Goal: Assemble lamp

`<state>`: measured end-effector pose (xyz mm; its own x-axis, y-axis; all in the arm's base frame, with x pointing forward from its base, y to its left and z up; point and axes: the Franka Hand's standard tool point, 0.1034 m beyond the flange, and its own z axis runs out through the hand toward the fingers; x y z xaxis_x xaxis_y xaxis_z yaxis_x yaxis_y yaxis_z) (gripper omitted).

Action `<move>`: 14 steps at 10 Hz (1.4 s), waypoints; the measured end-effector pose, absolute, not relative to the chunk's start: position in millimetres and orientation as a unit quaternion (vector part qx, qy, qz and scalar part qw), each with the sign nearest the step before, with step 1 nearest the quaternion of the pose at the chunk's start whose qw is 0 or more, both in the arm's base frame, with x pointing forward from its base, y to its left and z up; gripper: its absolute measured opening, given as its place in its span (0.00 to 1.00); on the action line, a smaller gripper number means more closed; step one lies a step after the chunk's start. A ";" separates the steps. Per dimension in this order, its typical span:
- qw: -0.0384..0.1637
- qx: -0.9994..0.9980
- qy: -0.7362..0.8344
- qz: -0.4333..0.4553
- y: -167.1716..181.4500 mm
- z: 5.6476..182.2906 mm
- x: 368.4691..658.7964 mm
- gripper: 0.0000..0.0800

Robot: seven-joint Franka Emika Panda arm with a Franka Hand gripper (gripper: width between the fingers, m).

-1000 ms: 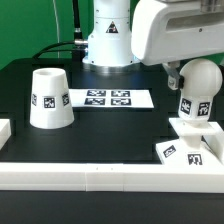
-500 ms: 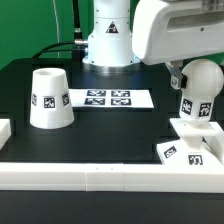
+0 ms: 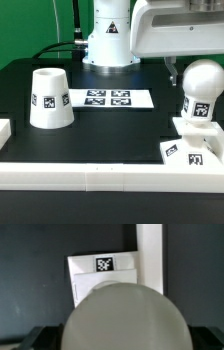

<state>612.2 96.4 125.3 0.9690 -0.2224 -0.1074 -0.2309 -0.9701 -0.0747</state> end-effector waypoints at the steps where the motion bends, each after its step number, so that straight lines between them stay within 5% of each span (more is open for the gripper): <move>1: 0.044 -0.985 0.161 0.052 97.1 125.3 612.4 0.72; 7: 0.034 -0.947 0.314 0.062 102.8 127.4 613.1 0.72; 12: 0.078 -0.865 0.494 0.051 91.7 124.7 620.0 0.72; 14: 0.081 -0.840 0.534 0.050 93.5 125.0 620.5 0.72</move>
Offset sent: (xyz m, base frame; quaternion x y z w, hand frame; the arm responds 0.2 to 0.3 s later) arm 0.0000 0.0000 0.0000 0.0000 0.0000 0.1296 0.9916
